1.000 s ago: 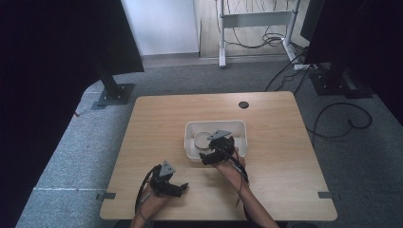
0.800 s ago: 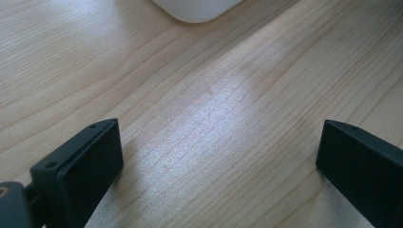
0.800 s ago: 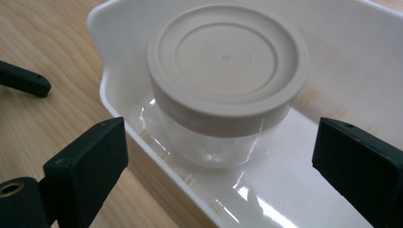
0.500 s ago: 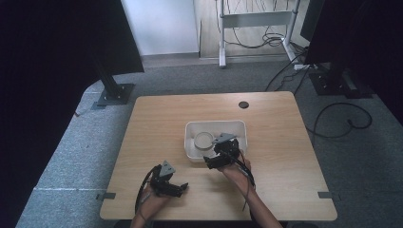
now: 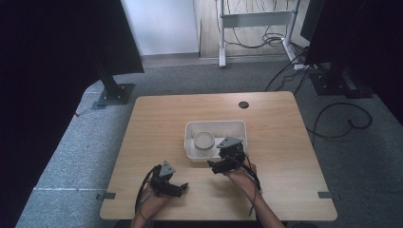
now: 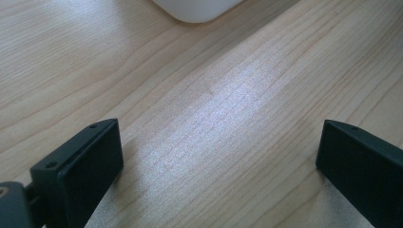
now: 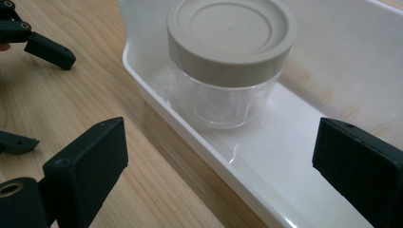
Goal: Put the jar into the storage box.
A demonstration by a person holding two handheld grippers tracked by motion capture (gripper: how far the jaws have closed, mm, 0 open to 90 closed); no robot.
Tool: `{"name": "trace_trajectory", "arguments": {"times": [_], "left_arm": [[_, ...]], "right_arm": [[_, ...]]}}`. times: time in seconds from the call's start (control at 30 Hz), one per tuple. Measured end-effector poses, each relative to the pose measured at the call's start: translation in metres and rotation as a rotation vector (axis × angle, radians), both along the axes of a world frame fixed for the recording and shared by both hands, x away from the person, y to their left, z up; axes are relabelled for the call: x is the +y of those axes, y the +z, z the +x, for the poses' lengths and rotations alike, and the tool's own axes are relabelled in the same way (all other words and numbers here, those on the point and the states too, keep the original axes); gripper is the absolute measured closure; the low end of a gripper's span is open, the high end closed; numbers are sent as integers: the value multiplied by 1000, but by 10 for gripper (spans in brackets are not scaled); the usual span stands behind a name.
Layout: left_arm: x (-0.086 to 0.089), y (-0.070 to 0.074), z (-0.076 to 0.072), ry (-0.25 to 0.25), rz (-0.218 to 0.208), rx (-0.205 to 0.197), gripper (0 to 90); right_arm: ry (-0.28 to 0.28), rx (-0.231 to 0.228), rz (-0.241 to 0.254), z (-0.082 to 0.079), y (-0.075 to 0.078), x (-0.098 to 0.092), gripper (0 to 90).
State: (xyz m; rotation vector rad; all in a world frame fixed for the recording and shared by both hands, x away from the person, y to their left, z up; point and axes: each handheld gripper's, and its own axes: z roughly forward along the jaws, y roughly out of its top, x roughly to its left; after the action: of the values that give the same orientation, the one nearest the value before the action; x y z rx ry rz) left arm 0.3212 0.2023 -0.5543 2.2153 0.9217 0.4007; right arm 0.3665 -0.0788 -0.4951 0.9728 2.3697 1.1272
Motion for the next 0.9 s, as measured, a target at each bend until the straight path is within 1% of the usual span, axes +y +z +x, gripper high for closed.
{"name": "trace_trajectory", "arguments": {"times": [0.43, 0.67, 0.9], "left_arm": [[0, 0, 0, -2, 2, 1, 15], [0, 0, 0, 0, 0, 0, 15], [0, 0, 0, 1, -2, 0, 15]], "right_arm": [[18, -21, -10, -14, -4, -12, 46], [26, -27, -5, -21, -7, -20, 46], [39, -21, -10, -28, -11, -25, 45]]}}
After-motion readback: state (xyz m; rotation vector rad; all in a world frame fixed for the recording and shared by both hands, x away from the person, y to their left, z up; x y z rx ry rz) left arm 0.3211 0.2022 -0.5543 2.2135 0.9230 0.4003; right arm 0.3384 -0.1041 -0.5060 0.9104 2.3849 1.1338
